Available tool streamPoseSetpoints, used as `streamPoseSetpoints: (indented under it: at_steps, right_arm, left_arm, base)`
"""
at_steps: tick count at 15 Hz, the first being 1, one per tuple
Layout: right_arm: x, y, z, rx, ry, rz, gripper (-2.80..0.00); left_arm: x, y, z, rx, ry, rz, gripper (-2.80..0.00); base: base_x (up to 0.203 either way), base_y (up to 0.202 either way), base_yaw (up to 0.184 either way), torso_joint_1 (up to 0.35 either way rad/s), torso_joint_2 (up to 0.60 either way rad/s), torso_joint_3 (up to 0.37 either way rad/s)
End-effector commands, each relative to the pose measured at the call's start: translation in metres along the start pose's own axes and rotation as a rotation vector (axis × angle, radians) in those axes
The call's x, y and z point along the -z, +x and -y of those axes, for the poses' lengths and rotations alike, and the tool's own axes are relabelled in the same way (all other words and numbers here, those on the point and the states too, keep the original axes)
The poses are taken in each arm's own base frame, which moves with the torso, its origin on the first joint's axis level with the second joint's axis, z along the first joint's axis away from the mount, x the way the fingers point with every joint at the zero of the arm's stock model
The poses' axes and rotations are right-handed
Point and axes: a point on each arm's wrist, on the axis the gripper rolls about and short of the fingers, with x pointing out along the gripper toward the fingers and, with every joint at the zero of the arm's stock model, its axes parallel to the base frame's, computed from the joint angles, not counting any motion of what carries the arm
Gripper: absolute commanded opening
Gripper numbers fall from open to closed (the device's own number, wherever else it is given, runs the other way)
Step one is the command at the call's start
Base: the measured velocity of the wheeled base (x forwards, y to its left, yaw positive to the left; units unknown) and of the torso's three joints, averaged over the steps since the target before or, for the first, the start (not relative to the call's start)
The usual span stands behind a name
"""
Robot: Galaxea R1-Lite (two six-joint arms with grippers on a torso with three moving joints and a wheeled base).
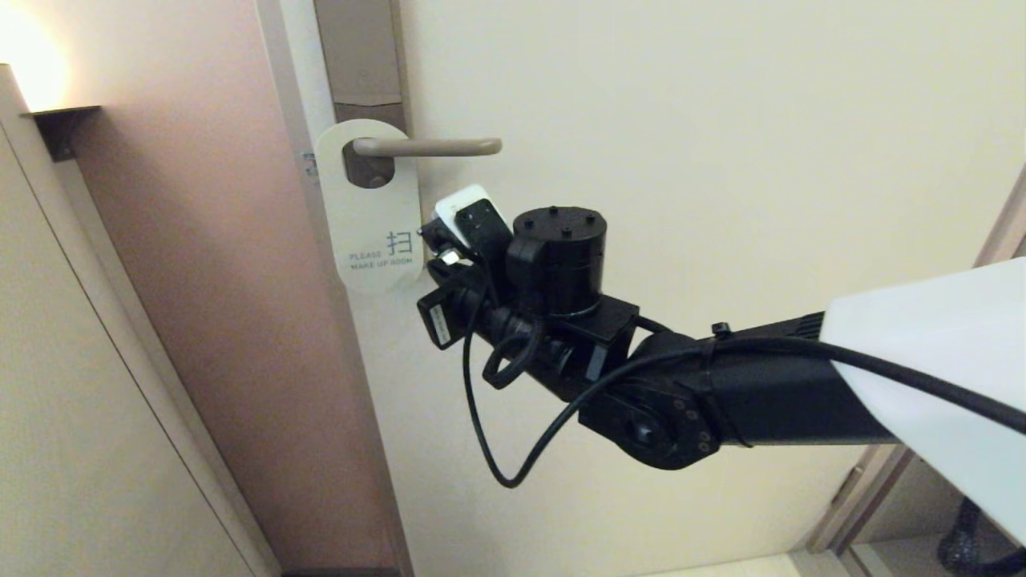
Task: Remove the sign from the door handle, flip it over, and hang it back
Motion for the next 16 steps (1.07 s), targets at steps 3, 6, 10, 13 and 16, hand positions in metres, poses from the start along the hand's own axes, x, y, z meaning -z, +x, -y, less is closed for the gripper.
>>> streamPoseSetpoints:
  at_steps: [3,6,10,13,16]
  right_arm:
    - [-0.012,-0.038,0.033,0.049,-0.013,-0.079,-2.8]
    - [-0.005,-0.063,0.062,0.12,-0.02,-0.164,-2.8]
    - [0.018,-0.111,0.103,0.294,-0.024,-0.318,-2.8]
    - [0.027,-0.162,0.136,0.438,-0.014,-0.475,-2.8]
    - [0.032,-0.216,0.164,0.574,0.031,-0.582,-2.8]
  left_arm:
    - [0.0,0.0,0.0,-0.001,0.0,-0.001,-2.8]
    - [0.0,0.0,0.0,-0.001,0.0,-0.001,-2.8]
    - [0.0,0.0,0.0,-0.001,0.0,-0.001,-2.8]
    - [0.0,0.0,0.0,-0.001,0.001,-0.001,-2.8]
    - [0.0,0.0,0.0,-0.001,0.0,-0.001,-2.8]
  base:
    - [0.0,0.0,0.0,0.0,0.0,0.0]
    - [0.0,0.0,0.0,0.0,0.0,0.0]
    - [0.0,0.0,0.0,0.0,0.0,0.0]
    - [0.0,0.0,0.0,0.0,0.0,0.0]
    - [0.0,0.0,0.0,0.0,0.0,0.0]
